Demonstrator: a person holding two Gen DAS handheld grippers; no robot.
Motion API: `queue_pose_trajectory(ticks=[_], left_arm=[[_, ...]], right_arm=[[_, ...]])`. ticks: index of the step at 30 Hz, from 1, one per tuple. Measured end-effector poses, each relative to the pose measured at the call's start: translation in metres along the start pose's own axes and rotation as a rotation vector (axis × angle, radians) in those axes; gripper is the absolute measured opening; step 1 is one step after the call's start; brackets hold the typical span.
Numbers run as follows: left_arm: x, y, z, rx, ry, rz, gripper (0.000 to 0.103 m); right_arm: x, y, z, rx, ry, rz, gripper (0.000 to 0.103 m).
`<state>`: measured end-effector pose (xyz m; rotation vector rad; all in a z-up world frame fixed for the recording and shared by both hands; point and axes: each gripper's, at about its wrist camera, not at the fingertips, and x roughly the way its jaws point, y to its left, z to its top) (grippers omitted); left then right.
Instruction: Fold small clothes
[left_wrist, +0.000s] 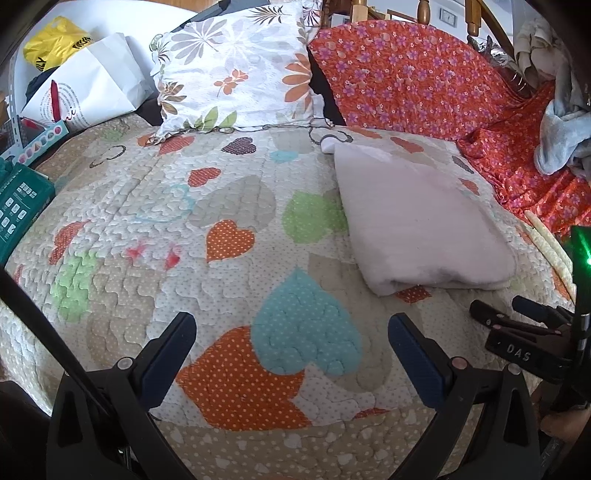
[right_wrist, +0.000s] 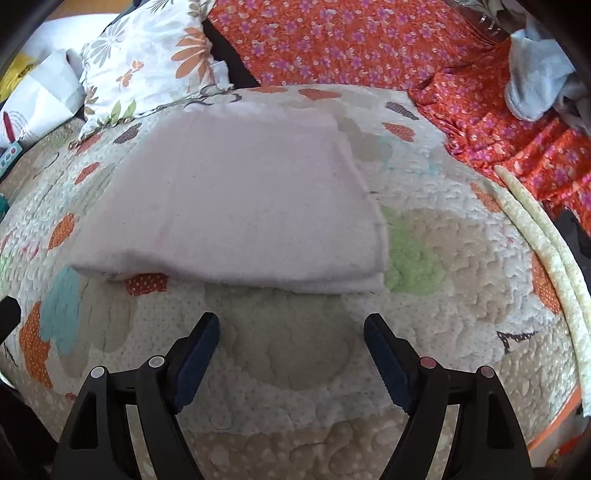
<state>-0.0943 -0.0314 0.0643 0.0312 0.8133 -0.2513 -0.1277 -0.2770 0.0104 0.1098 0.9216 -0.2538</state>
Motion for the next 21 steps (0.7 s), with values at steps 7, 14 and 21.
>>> queue_pose_trajectory(ticks=[7, 14, 21], left_arm=[[0.007, -0.007, 0.001, -0.014, 0.035, -0.020, 0.103], [0.010, -0.018, 0.002, 0.001, 0.041, -0.027, 0.103], [0.012, -0.021, 0.001, 0.013, 0.037, -0.022, 0.103]], right_arm=[[-0.009, -0.005, 0.002, 0.009, -0.033, -0.026, 0.084], [-0.014, -0.006, 0.002, -0.016, -0.062, -0.060, 0.084], [-0.011, 0.000, 0.001, -0.068, -0.062, -0.123, 0.084]])
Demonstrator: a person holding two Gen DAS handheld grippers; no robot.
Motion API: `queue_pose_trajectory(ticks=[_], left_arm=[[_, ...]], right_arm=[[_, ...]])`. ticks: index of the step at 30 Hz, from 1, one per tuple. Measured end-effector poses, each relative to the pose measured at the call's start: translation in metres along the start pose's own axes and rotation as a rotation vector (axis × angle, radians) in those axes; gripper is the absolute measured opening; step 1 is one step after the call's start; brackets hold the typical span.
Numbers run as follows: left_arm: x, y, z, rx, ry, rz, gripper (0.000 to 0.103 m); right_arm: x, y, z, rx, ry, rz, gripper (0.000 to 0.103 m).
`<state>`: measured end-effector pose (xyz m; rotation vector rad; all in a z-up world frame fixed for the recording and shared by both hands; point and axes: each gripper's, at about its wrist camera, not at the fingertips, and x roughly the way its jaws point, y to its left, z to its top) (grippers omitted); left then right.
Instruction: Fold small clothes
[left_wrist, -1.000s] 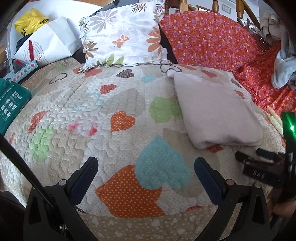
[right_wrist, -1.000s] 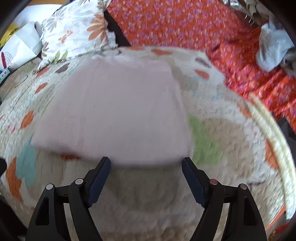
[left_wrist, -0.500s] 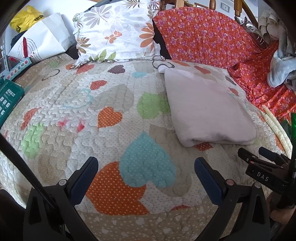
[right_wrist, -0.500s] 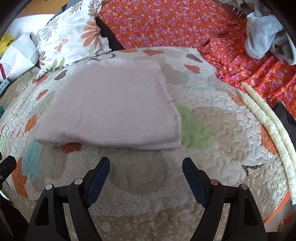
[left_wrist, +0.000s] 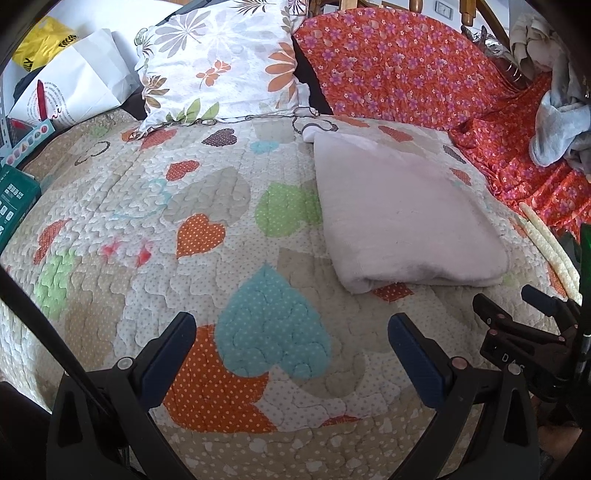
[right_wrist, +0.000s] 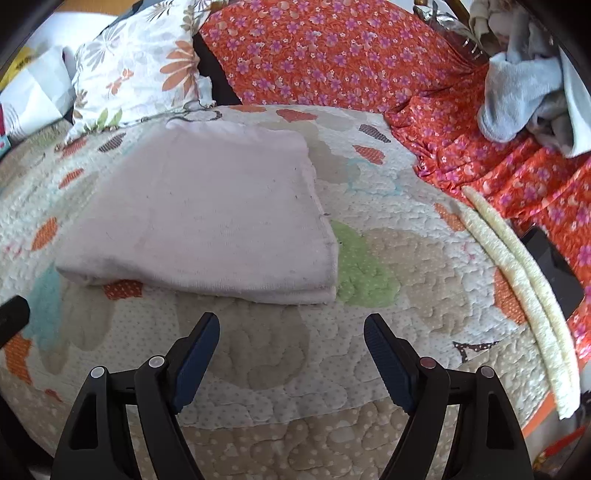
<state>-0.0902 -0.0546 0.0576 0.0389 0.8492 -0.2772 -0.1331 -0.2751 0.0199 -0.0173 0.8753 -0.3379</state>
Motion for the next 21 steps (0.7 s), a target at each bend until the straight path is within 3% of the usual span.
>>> queue_pose_trajectory(ticks=[12, 21], left_arm=[[0.009, 0.000, -0.005, 0.006, 0.020, 0.025, 0.103], [0.017, 0.000, -0.009, 0.015, 0.048, 0.053, 0.103]], right_arm=[[0.000, 0.013, 0.001, -0.093, -0.003, -0.099, 0.084], [0.003, 0.005, -0.001, -0.053, 0.054, -0.108, 0.084]])
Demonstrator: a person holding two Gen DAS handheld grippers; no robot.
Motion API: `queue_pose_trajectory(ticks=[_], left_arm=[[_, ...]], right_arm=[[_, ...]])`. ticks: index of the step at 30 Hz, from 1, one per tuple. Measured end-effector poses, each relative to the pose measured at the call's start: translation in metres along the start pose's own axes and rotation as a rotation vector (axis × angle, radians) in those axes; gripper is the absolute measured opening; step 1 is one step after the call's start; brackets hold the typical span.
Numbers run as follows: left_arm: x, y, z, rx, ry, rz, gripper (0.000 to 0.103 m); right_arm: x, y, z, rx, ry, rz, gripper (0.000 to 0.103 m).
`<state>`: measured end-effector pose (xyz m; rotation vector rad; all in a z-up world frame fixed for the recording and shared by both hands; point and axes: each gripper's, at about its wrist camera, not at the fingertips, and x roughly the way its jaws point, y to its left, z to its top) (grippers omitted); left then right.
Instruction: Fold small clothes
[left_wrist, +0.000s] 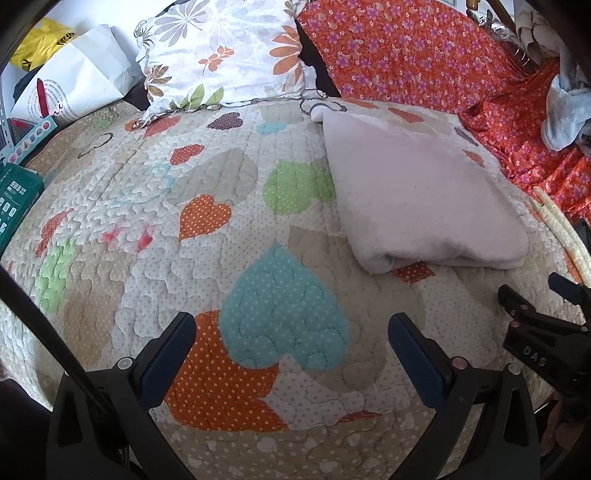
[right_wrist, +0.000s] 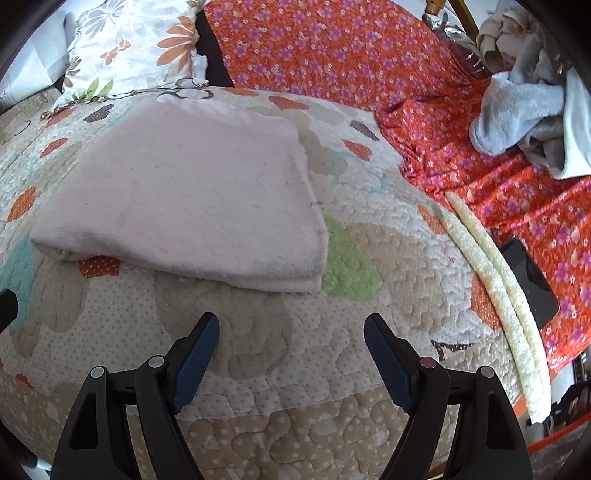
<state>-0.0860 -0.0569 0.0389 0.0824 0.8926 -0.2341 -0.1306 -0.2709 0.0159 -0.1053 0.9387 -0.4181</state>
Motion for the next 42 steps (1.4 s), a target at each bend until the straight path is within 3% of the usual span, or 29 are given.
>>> queue_pose_trajectory(ticks=[16, 23, 42], left_arm=[[0.003, 0.006, -0.001, -0.012, 0.011, 0.014, 0.103], [0.004, 0.008, -0.002, -0.017, 0.014, 0.018, 0.103], [0.003, 0.008, -0.002, -0.023, 0.002, 0.017, 0.103]], right_arm=[[-0.008, 0.009, -0.001, -0.032, -0.017, -0.010, 0.085], [-0.018, 0.012, -0.002, -0.058, -0.059, -0.053, 0.086], [-0.019, 0.008, -0.006, -0.040, -0.042, -0.057, 0.087]])
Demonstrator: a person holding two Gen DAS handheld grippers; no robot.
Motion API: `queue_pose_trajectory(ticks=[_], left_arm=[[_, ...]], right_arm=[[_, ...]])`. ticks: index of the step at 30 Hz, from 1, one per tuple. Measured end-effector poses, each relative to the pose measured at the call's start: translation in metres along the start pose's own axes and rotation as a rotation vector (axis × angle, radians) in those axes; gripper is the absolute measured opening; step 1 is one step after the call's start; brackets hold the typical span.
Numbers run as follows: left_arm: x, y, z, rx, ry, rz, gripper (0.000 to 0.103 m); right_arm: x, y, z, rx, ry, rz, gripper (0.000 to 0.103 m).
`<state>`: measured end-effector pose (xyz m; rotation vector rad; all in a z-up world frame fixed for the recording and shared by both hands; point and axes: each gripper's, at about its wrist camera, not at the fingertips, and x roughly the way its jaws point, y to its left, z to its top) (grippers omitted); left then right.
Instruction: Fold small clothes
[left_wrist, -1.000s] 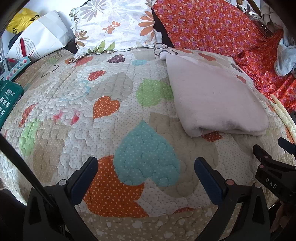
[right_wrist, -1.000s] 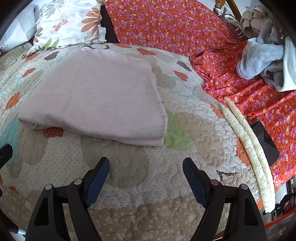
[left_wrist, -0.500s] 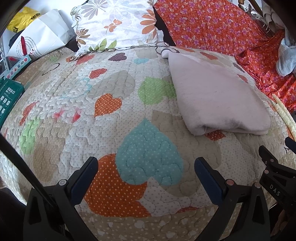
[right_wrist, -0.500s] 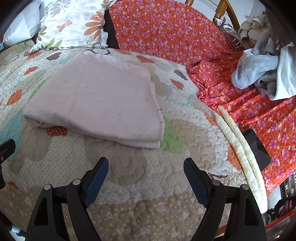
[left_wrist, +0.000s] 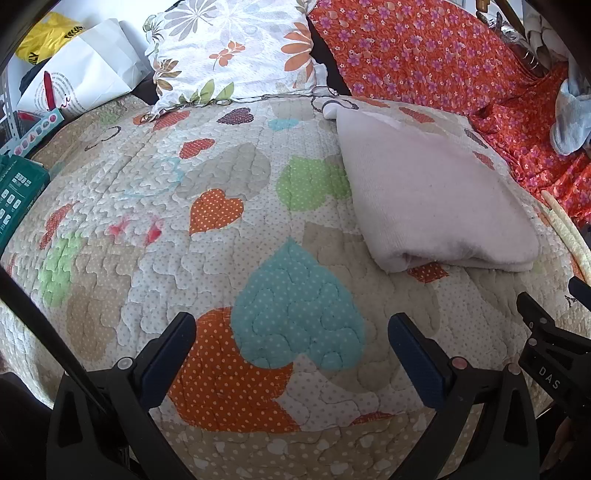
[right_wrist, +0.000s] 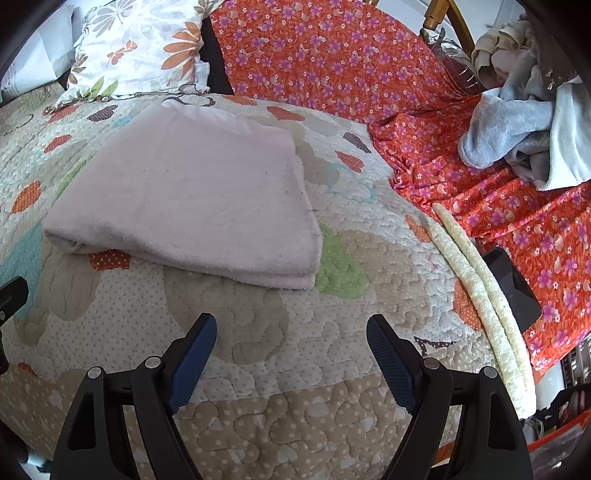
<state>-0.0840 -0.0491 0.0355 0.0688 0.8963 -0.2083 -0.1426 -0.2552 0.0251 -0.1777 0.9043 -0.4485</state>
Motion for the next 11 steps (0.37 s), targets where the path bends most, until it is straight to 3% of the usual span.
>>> queue_pose_trajectory(ticks=[11], left_arm=[[-0.0031, -0.0048, -0.0002, 0.020, -0.008, -0.014, 0.103]], right_arm=[[-0.0009, -0.0003, 0.0007, 0.003, 0.001, 0.001, 0.087]])
